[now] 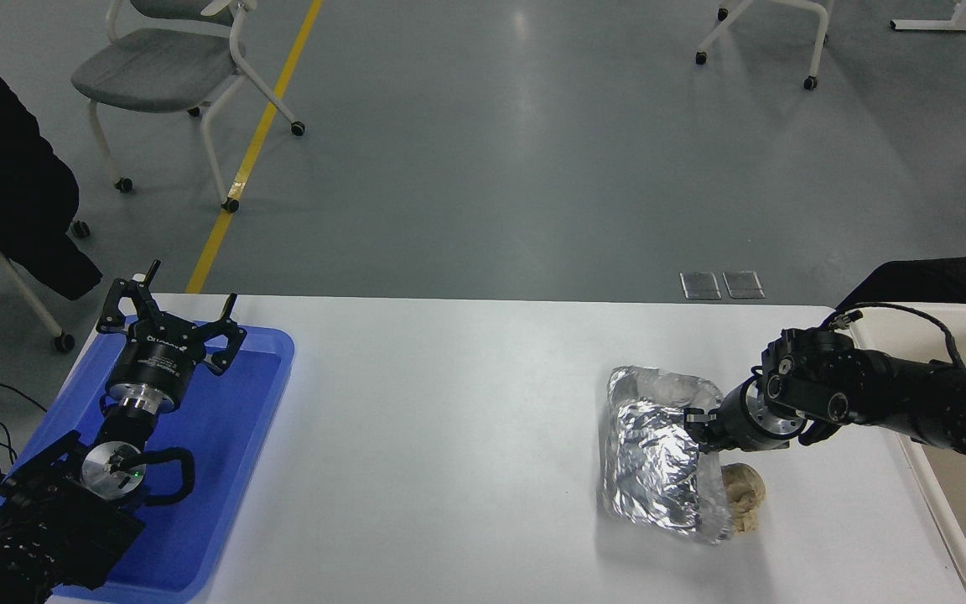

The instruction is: Pick up foil plate and place in dustbin

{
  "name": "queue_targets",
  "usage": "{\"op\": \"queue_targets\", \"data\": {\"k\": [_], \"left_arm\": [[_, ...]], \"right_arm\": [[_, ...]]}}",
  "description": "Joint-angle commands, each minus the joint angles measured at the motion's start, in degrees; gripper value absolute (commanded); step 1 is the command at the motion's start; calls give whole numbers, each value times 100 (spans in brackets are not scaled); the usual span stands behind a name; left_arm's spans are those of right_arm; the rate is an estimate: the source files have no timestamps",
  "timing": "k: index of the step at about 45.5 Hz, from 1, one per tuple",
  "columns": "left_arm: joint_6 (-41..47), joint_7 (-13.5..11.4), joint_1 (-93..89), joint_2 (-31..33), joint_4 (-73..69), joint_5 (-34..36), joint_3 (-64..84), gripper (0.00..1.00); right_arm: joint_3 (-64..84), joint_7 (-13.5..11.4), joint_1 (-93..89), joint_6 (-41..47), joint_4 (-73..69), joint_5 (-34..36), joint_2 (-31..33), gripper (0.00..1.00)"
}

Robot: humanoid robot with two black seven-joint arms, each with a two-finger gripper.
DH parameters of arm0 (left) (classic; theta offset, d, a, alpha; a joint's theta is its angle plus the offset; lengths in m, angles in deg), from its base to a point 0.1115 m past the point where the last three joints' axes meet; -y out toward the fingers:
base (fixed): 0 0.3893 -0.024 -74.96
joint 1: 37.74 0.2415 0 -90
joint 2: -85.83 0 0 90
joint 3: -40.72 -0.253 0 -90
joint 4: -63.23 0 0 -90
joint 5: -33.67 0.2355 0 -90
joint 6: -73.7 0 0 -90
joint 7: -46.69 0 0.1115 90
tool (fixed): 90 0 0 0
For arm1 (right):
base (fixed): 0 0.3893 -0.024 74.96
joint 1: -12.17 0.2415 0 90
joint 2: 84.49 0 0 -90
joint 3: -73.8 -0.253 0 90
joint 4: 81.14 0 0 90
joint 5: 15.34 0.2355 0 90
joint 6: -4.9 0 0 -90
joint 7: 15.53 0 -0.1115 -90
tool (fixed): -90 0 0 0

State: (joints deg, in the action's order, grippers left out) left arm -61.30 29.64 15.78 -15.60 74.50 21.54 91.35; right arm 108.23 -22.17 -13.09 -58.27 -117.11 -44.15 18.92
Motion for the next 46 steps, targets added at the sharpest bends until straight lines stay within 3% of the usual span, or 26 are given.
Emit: {"op": "queue_targets", "data": {"k": [1, 9, 27, 46], "left_arm": [[0, 0, 0, 0, -11, 0, 0, 100], [0, 0, 0, 0, -11, 0, 0, 100], [0, 0, 9, -9, -11, 0, 0, 100], [0, 0, 9, -9, -11, 0, 0, 100]], "right_arm": [[55, -30, 416, 112, -94, 69, -85, 0], [371, -57, 1145, 367, -480, 139, -23, 0], [2461, -74, 4324, 806, -2394, 1123, 512, 0], [3368, -74, 6797, 1325, -3908, 1414, 654, 0]]}}
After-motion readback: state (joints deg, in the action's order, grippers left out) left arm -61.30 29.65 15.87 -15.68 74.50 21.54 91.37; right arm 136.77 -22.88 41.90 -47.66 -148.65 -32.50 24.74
